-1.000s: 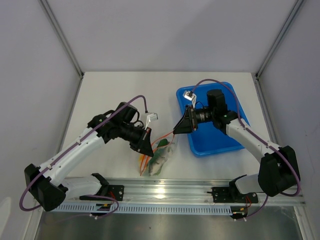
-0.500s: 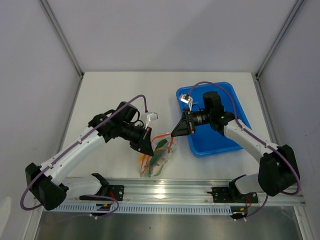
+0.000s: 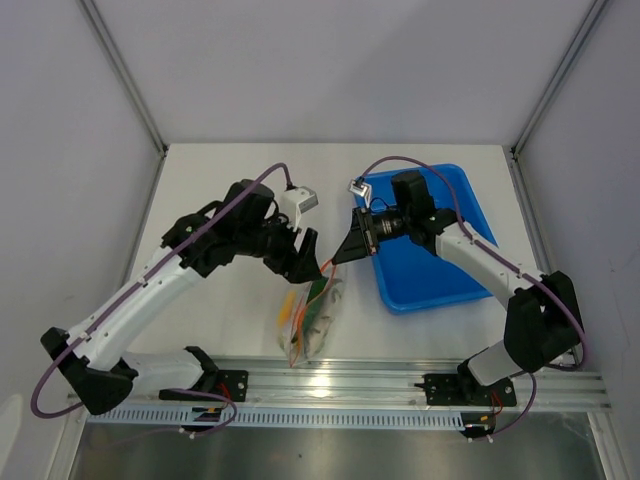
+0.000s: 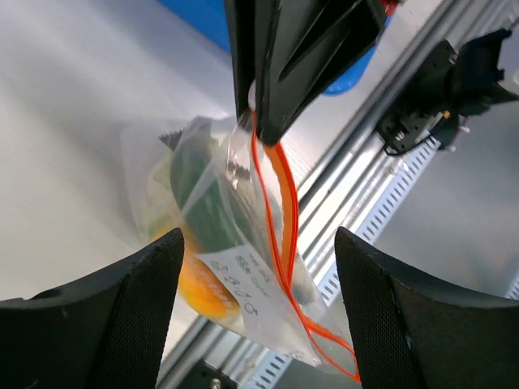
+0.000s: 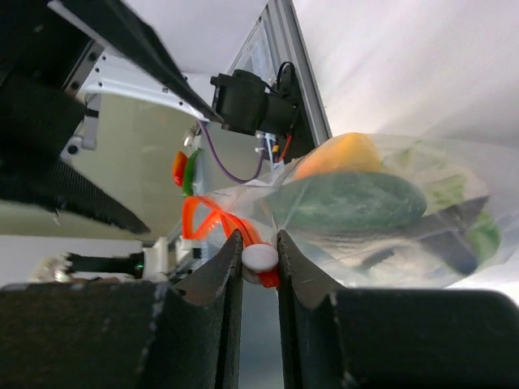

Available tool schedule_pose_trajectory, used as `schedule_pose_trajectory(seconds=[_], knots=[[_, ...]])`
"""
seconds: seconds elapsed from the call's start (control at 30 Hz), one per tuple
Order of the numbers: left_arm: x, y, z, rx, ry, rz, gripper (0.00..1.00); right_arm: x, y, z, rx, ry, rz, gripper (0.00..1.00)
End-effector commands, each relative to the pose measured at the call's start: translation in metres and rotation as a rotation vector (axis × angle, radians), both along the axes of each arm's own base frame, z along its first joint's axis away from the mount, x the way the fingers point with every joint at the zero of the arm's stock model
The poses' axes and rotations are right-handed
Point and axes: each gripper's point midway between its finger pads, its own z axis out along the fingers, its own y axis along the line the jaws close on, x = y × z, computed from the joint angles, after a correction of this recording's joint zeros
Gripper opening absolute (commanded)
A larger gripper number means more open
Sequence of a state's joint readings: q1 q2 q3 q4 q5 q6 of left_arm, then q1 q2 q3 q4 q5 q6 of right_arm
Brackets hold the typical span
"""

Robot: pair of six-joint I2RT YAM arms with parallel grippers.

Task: Place the food in the zip-top bag and seal the zipper
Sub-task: Zip the zipper food storage bag at the center of the board.

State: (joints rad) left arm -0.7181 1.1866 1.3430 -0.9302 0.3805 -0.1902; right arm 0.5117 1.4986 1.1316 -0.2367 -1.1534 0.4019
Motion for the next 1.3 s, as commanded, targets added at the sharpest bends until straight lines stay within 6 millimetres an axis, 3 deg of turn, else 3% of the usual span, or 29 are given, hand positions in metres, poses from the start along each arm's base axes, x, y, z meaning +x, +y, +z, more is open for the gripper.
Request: schedule_pose_trajectory(seconds=[0.0,0.2,0.4,0.63,0.73,0.77,0.93,0.97,1.03,1.13,1.17,1.23,1.27], knots=[[0.028,-0.007,0.012,0.062,-0.164,0.037,0.77,0.007,0.007,0.023,-0.011,0.079,-0.027,0.0],[0.041,-0.021,-0.002,0.111,-0.222,0.063,0.79,0.013,0.012,0.023,-0.052,0.22,-0.055,0.0],[0.039,-0.033,-0.01,0.12,-0.226,0.059,0.8,0.016,0.013,0.024,-0.081,0.296,-0.071,0.0],[0.03,-0.04,-0.039,0.128,-0.129,0.051,0.74,0.021,0.012,0.023,-0.087,0.315,-0.096,0.0],[0.024,-0.041,-0.05,0.125,-0.083,0.049,0.6,0.024,0.012,0.023,-0.088,0.321,-0.111,0.0],[0.021,-0.041,-0.053,0.122,-0.064,0.048,0.48,0.026,0.012,0.023,-0.088,0.318,-0.119,0.0],[0.019,-0.038,-0.058,0.132,-0.048,0.066,0.18,0.027,0.011,0.025,-0.09,0.311,-0.122,0.0],[0.018,-0.038,-0.059,0.131,-0.041,0.055,0.04,0.026,0.01,0.024,-0.091,0.306,-0.121,0.0],[0.015,-0.038,-0.059,0.139,-0.024,0.043,0.0,0.028,0.008,0.023,-0.095,0.306,-0.127,0.01],[0.01,-0.039,-0.055,0.126,-0.022,0.011,0.01,0.032,0.005,0.02,-0.106,0.296,-0.142,0.1],[0.009,-0.038,-0.053,0.117,-0.025,0.003,0.01,0.033,0.004,0.019,-0.109,0.297,-0.146,0.18],[0.003,-0.037,-0.049,0.091,-0.019,-0.017,0.01,0.033,0.002,0.018,-0.117,0.292,-0.144,0.24],[0.001,-0.037,-0.047,0.08,-0.015,-0.028,0.01,0.035,0.0,0.021,-0.117,0.281,-0.149,0.34]])
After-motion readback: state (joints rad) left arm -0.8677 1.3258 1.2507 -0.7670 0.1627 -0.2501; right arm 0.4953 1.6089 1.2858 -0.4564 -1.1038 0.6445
